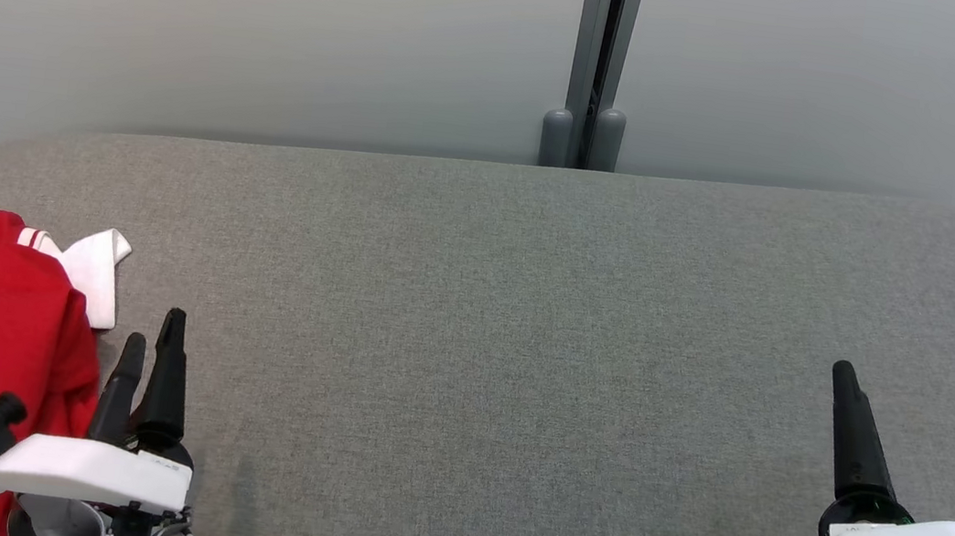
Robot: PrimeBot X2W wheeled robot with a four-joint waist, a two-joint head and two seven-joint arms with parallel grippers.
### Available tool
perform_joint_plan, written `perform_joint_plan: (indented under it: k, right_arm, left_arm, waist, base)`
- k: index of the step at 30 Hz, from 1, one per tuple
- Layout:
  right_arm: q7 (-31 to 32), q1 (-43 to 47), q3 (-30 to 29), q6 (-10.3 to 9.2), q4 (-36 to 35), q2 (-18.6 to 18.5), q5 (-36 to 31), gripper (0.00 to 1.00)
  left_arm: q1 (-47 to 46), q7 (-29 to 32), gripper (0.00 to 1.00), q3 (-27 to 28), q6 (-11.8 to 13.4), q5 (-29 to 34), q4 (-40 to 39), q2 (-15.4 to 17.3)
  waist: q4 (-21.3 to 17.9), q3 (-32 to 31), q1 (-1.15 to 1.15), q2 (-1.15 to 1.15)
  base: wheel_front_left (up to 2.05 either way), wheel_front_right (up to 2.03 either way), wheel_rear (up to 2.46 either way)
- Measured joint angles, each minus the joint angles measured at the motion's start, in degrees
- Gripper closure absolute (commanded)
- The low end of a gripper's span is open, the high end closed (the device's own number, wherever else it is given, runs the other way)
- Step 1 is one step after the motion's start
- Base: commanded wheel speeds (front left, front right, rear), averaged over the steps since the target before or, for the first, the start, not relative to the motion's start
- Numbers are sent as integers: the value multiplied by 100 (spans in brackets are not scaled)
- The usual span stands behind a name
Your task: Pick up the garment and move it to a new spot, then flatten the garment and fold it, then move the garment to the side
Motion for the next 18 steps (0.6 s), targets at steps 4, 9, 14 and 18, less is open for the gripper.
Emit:
perform_joint_plan:
  k: [4, 9, 14, 18]
  right_arm:
    - [-63, -1, 20, 1, -21, -12, -505, 0]
    - [-148, -36, 59, 2, -16, -18, -1115, 0]
    - [-244, -49, 65, 7, 44, -19, -1630, 0]
    - [-309, -52, 60, 7, 108, -19, -1985, 0]
  left_arm:
    - [3, -68, 0, -60, 76, 492, -2, 5]
    - [6, -155, 0, -123, 191, 1059, -24, 9]
    - [10, -245, 0, -162, 279, 1500, -48, 18]
    - [13, -303, 0, -197, 337, 1808, -64, 33]
  waist:
    - [1, -7, 0, 0]
    - [2, -11, 0, 0]
    - [0, -13, 0, 0]
    - [0, -12, 0, 0]
  base:
    - [0, 0, 0]
    - [0, 0, 0]
    - [0, 0, 0]
    - [0, 0, 0]
